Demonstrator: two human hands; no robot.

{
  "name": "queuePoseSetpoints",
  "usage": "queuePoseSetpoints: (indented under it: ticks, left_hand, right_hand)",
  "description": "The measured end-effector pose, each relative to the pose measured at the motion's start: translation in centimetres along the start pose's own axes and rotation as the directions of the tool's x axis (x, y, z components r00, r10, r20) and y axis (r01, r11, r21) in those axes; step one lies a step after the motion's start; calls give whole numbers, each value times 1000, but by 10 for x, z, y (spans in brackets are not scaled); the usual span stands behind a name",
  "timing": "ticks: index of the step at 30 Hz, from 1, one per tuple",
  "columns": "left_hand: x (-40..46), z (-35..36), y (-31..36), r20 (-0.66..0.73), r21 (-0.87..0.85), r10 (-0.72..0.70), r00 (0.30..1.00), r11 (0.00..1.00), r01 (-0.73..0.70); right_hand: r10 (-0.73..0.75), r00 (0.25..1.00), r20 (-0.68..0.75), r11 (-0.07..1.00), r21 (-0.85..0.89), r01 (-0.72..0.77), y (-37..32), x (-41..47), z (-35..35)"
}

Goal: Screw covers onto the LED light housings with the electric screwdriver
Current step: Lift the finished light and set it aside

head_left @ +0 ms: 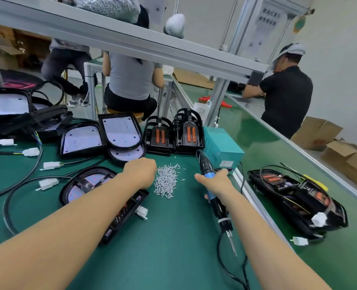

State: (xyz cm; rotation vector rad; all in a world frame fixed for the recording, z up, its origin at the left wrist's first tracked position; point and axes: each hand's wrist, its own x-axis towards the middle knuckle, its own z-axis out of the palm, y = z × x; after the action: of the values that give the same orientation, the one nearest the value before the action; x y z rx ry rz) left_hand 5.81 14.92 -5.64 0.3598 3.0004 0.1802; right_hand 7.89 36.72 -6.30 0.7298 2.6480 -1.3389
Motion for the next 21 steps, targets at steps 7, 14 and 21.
queuePoseSetpoints:
  ticks: [7, 14, 21]
  left_hand:
    - [4, 2, 5, -4, 80, 20, 1000, 997, -20]
    - [6, 4, 4, 12, 69, -1, 1000, 998, 0]
    - [3, -2, -4, -50, -45, 16, 999, 999, -18]
  right_hand:
    - [-28, 994, -104, 940, -342, -9, -2, 14, 18]
    - [-139, 979, -147, 832, -554, 35, 3, 11, 28]
    - [-199, 960, -197, 708, -706, 2, 2, 10, 30]
